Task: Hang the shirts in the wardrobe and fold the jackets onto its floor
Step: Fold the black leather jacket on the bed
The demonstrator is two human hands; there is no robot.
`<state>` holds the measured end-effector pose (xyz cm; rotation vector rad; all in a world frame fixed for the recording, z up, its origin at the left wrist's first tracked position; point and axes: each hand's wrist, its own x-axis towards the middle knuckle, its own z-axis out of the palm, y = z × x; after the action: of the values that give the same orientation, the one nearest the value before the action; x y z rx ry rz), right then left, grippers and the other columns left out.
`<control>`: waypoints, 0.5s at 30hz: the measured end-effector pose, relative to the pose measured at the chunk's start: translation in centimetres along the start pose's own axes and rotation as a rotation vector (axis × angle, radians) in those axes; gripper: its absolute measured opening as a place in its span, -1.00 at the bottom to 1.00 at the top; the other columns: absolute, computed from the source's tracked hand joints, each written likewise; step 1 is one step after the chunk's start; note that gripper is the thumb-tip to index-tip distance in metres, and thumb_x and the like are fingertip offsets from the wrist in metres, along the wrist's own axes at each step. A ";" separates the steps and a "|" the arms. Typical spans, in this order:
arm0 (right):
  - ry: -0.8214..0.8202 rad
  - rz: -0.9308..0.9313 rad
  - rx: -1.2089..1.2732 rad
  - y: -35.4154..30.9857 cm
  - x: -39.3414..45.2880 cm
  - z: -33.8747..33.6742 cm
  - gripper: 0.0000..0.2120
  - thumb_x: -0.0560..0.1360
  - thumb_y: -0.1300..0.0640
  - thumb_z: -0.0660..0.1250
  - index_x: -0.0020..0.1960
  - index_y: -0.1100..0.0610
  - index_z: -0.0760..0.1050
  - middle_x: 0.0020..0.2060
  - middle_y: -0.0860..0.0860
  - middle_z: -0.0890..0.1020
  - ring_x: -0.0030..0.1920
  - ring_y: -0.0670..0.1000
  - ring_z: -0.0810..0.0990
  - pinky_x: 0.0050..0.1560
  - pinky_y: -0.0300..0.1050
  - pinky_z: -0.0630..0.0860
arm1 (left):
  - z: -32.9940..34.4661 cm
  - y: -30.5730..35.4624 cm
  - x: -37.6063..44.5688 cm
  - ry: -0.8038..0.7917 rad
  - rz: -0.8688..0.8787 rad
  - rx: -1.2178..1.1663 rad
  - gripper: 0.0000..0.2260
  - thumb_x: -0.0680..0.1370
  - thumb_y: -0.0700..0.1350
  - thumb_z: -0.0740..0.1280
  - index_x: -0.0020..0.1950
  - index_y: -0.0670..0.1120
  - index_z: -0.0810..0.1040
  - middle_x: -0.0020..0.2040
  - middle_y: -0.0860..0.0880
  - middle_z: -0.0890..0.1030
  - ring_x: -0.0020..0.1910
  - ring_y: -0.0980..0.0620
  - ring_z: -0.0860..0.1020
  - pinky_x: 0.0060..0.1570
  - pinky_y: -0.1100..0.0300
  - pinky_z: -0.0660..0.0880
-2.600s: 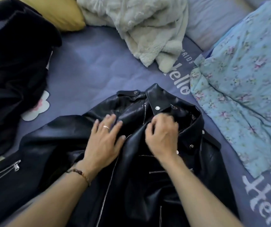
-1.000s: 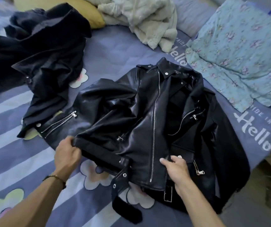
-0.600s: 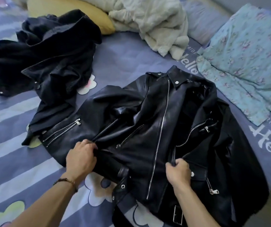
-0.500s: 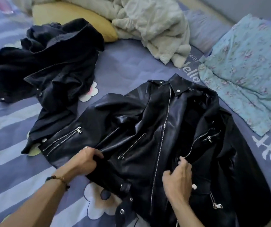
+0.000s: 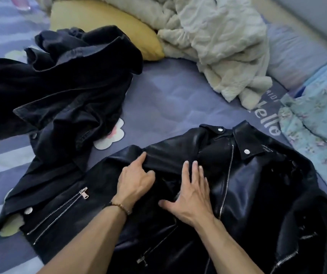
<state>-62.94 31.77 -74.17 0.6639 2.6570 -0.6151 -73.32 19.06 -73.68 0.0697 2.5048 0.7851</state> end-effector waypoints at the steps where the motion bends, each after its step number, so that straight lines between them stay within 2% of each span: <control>1: 0.009 -0.029 0.027 0.1 0.5 0.4 0.18 0.34 -0.43 0.29 0.56 0.07 -0.39 0.55 0.10 -0.33 0.55 0.06 -0.37 0.53 0.01 -0.28 | -0.1 0.3 0.6 0.064 -0.019 -0.070 -0.39 0.44 -0.10 0.27 0.51 0.11 0.33 0.13 -0.12 0.65 0.11 -0.12 0.58 0.15 0.06 0.51; 3: 0.110 -0.100 0.131 -0.6 1.1 0.8 0.06 0.37 -0.44 0.10 0.58 0.09 -0.33 0.58 0.05 -0.24 0.55 -0.04 -0.33 0.52 -0.08 -0.32 | -1.5 1.2 1.7 0.221 0.023 -0.127 -0.48 0.46 -0.14 0.31 0.45 0.00 0.45 0.19 -0.16 0.63 0.17 -0.13 0.56 0.26 0.10 0.44; 5: 0.174 -0.154 0.207 -1.8 2.4 0.3 -0.08 0.42 -0.39 -0.05 0.59 0.07 -0.27 0.59 -0.03 -0.20 0.54 -0.12 -0.33 0.51 -0.13 -0.34 | -3.7 2.4 3.7 0.281 0.072 -0.174 -0.44 0.50 -0.14 0.35 0.51 0.00 0.36 0.29 -0.20 0.56 0.28 -0.13 0.50 0.31 0.16 0.32; 7: 0.153 -0.154 0.152 -2.6 4.0 -0.2 -0.21 0.53 -0.30 -0.02 0.60 0.04 -0.24 0.57 -0.06 -0.26 0.53 -0.09 -0.37 0.52 -0.06 -0.35 | -5.5 3.2 6.0 0.125 0.051 -0.141 -0.25 0.54 -0.07 0.36 0.61 0.10 0.00 0.46 -0.22 0.36 0.41 -0.13 0.38 0.36 0.14 0.28; 9: -0.018 -0.107 0.001 -2.4 5.5 -0.3 -0.25 0.59 -0.21 0.08 0.60 0.03 -0.21 0.57 0.00 -0.30 0.55 0.01 -0.37 0.53 0.07 -0.32 | -5.8 3.1 7.0 -0.034 0.012 -0.053 -0.12 0.56 -0.02 0.35 0.58 0.15 -0.29 0.52 -0.26 0.23 0.43 -0.18 0.35 0.36 0.07 0.30; 10: -0.120 -0.095 -0.052 -2.1 6.4 -0.4 -0.23 0.59 -0.20 0.12 0.60 0.03 -0.21 0.57 0.02 -0.31 0.55 0.04 -0.36 0.53 0.12 -0.30 | -5.5 2.9 7.0 -0.027 0.023 0.000 -0.11 0.57 0.01 0.34 0.57 0.14 -0.34 0.49 -0.28 0.26 0.39 -0.21 0.39 0.34 0.02 0.33; 12: -0.239 -0.100 -0.085 -1.2 7.4 -0.3 -0.17 0.56 -0.21 0.17 0.60 0.01 -0.24 0.56 0.03 -0.33 0.55 0.05 -0.37 0.52 0.14 -0.29 | -4.0 2.5 6.0 0.085 0.100 0.128 -0.11 0.56 0.05 0.33 0.57 0.10 -0.33 0.39 -0.27 0.38 0.26 -0.25 0.48 0.21 -0.06 0.44; 14: -0.254 -0.139 -0.046 -0.3 7.7 -0.4 -0.18 0.56 -0.18 0.20 0.60 0.00 -0.22 0.56 0.01 -0.32 0.55 0.04 -0.36 0.52 0.11 -0.28 | -1.9 1.8 4.0 0.159 0.194 0.201 -0.12 0.54 0.03 0.34 0.58 0.06 -0.29 0.40 -0.22 0.36 0.25 -0.23 0.48 0.13 -0.07 0.46; 15: -0.232 -0.166 -0.011 0.1 7.5 -0.7 -0.22 0.57 -0.14 0.20 0.61 0.00 -0.18 0.57 0.00 -0.28 0.56 0.02 -0.34 0.53 0.07 -0.27 | -0.7 1.1 2.8 0.154 0.235 0.233 -0.11 0.53 0.02 0.36 0.59 0.05 -0.26 0.45 -0.21 0.32 0.29 -0.22 0.46 0.17 -0.06 0.47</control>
<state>-69.28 34.89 -76.73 0.3471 2.5109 -0.6765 -76.20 20.14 -73.82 0.4043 2.7601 0.6036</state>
